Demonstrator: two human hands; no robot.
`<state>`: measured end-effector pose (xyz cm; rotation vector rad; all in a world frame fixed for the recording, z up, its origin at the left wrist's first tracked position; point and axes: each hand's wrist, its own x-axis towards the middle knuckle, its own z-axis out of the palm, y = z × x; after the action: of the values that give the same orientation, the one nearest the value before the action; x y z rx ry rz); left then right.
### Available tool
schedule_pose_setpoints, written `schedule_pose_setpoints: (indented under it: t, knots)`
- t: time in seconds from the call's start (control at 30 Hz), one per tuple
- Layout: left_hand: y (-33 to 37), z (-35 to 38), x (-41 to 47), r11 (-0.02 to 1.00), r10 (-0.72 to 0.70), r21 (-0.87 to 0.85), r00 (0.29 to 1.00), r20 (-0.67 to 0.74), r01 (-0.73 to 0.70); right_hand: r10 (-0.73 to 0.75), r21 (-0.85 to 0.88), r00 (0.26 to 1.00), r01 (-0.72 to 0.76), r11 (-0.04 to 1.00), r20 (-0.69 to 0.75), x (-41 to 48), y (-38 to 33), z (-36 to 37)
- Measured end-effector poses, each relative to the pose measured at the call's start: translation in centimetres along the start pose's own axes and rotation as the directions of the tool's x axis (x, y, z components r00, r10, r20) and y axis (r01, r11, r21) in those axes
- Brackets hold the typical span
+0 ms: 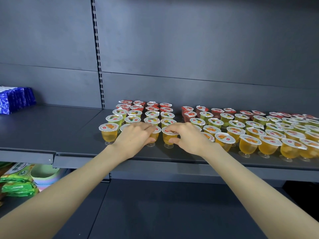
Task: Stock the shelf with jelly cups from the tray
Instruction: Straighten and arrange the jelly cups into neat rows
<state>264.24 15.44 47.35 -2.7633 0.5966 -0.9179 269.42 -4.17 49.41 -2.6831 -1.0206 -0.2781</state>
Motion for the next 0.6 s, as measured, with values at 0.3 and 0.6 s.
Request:
schedule_pose_setpoints:
  t: [0.3, 0.6]
  knots:
    - [0.6, -0.5, 0.0, 0.996, -0.069, -0.046, 0.996, 0.053, 0.071, 0.008, -0.017, 1.0, -0.008, 1.0, -0.009, -0.3, -0.1, 0.1]
    - [1.0, -2.4, 1.3, 0.97, -0.172, -0.117, 0.942, 0.287, 0.213, -0.018, 0.026, 1.0, 0.017, 1.0, 0.026, -0.7, -0.7, -1.9]
